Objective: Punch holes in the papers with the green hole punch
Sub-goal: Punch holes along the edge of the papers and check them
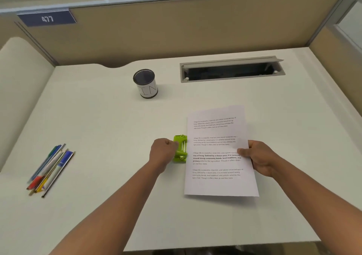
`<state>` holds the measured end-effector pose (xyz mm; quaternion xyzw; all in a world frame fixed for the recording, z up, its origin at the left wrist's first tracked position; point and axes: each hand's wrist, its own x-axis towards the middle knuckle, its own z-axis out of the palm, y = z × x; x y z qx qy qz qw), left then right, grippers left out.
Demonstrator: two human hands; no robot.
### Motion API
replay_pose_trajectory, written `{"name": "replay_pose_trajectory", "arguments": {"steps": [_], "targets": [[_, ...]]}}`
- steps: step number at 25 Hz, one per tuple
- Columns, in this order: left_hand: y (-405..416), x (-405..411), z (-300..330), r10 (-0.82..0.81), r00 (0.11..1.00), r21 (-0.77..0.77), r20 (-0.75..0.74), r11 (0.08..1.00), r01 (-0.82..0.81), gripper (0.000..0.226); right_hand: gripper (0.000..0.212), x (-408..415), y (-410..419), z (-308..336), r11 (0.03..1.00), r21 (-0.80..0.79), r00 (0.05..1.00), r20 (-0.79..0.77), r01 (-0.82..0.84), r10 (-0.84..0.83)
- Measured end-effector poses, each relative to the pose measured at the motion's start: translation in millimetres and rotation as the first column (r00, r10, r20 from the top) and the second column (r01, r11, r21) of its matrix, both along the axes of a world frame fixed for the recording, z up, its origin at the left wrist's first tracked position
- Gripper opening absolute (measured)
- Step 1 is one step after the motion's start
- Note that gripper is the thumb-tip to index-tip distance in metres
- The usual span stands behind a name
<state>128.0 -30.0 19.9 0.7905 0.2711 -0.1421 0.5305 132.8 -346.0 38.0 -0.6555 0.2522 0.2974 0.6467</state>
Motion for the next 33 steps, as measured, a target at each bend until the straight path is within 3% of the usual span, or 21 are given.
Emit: {"name": "replay_pose_trajectory", "arguments": {"steps": [10,33], "targets": [[0,-6,-7,0.028,1.000,0.063,0.010,0.998,-0.028,0.029,0.023,4,10,-10,1.000,0.002,0.999,0.035,-0.026,0.026],[3,-2,-18,0.062,0.998,-0.004,-0.001,0.998,-0.062,0.025,0.025,15,25,-18,1.000,0.001,0.999,0.030,-0.028,0.028]]}}
